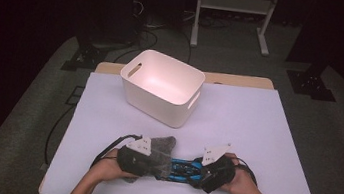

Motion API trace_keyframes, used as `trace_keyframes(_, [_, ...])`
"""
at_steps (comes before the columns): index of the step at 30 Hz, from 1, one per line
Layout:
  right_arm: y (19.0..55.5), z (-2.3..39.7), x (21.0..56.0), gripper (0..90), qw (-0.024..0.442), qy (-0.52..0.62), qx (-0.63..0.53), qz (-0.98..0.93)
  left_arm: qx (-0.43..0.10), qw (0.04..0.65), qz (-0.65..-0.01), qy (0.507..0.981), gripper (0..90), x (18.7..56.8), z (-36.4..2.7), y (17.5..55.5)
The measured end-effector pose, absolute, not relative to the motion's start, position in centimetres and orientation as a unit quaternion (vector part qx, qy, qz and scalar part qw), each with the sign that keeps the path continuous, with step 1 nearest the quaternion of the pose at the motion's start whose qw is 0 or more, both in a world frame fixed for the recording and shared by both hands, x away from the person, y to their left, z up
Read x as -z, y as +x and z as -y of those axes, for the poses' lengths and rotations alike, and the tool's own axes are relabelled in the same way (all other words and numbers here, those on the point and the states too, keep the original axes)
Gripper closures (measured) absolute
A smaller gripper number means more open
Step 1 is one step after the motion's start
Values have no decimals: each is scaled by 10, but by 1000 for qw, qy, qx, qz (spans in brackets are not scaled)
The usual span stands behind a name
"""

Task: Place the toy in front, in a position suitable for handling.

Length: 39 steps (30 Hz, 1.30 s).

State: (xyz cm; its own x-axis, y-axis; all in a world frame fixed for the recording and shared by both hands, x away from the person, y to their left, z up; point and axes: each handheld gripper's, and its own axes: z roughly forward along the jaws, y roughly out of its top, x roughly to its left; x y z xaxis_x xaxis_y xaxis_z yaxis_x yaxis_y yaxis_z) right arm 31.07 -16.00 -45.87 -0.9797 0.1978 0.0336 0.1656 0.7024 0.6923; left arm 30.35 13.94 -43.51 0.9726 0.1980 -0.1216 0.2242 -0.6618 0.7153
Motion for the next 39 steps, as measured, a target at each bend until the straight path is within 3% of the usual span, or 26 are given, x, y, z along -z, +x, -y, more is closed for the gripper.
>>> trace_keyframes(8, [310, 161, 460, 199, 24, 105, -381, -918, 27, 405, -105, 908, 770, 431, -124, 308])
trace_keyframes(14, [309, 161, 461, 199, 27, 107, -381, -918, 31, 408, -62, 910, 770, 425, -95, 305])
trace_keyframes(27, [308, 160, 461, 199, 30, 103, -380, -919, 5, 399, -110, 910, 769, 435, -139, 308])
trace_keyframes(39, [308, 160, 461, 198, 32, 103, -380, -919, 27, 427, -76, 901, 769, 432, -114, 307])
